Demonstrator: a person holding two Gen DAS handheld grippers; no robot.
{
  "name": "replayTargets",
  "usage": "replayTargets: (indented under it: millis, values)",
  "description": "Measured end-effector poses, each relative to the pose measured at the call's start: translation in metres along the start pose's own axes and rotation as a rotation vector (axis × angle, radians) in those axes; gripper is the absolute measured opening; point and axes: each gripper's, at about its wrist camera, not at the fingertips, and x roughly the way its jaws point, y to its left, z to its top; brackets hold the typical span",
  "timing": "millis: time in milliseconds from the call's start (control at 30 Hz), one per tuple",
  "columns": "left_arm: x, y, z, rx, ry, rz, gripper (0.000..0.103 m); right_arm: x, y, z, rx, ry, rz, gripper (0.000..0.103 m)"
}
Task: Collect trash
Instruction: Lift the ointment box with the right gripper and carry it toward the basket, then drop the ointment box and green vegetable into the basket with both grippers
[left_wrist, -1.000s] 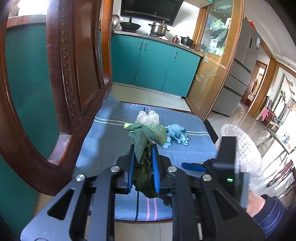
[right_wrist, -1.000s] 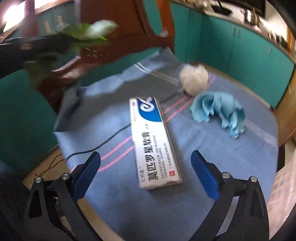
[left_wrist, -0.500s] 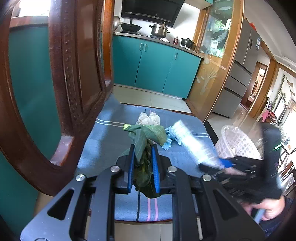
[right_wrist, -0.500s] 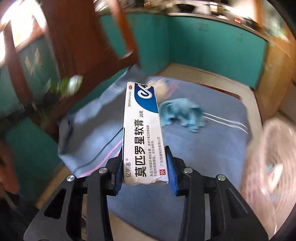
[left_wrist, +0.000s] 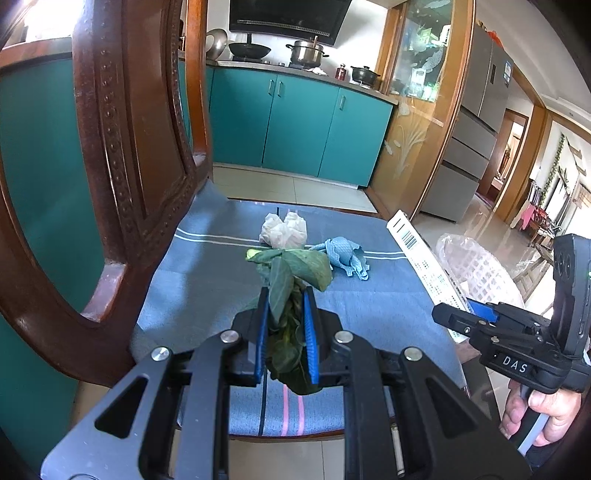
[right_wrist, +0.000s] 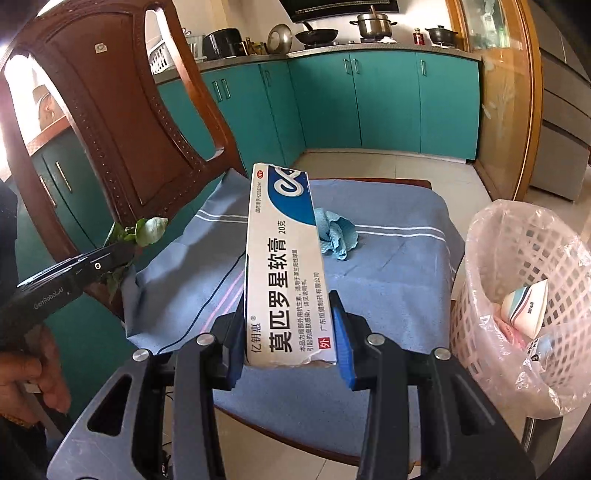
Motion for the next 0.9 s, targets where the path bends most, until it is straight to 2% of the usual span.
replayTargets:
  millis: [100, 200, 300, 367, 400, 433, 467, 500, 533, 567, 667, 767, 900]
  values:
    - [0.001, -0.001, 0.000, 0.001, 0.004, 0.003, 0.017, -0.004, 0.002, -0.001, -0.003, -0.004, -0.001, 0.040]
    - [0.003, -0.002, 0.000, 0.003, 0.006, 0.003, 0.017, -0.016, -0.012, 0.005, 0.020, -0.052, -0.024, 0.040]
    - [0.004, -0.005, -0.001, 0.008, 0.010, 0.002, 0.017, -0.037, -0.051, 0.017, 0.100, -0.142, -0.109, 0.041]
    - [0.006, -0.007, -0.001, 0.013, 0.012, 0.000, 0.017, -0.050, -0.090, 0.022, 0.187, -0.183, -0.180, 0.041]
    - [0.007, -0.008, -0.002, 0.016, 0.014, -0.003, 0.017, -0.054, -0.106, 0.022, 0.218, -0.190, -0.206, 0.044]
    - [0.008, -0.011, -0.002, 0.020, 0.016, -0.005, 0.017, -0.057, -0.127, 0.021, 0.260, -0.193, -0.231, 0.051]
    - [0.010, -0.014, -0.003, 0.026, 0.018, -0.011, 0.017, -0.057, -0.144, 0.019, 0.293, -0.178, -0.252, 0.078]
    - [0.013, -0.019, -0.004, 0.035, 0.021, -0.019, 0.017, -0.056, -0.155, 0.017, 0.320, -0.157, -0.281, 0.093]
    - [0.014, -0.024, -0.005, 0.042, 0.024, -0.026, 0.017, -0.059, -0.171, 0.013, 0.368, -0.146, -0.330, 0.093]
    - [0.017, -0.031, -0.007, 0.052, 0.027, -0.041, 0.017, -0.068, -0.180, 0.012, 0.414, -0.173, -0.343, 0.093]
    - [0.025, -0.059, -0.010, 0.073, 0.050, -0.116, 0.017, -0.109, -0.201, 0.003, 0.569, -0.347, -0.310, 0.098]
    - [0.037, -0.098, -0.011, 0.112, 0.071, -0.188, 0.017, -0.142, -0.209, -0.011, 0.644, -0.509, -0.378, 0.099]
    - [0.057, -0.178, -0.002, 0.207, 0.089, -0.318, 0.018, -0.151, -0.221, -0.018, 0.704, -0.554, -0.390, 0.100]
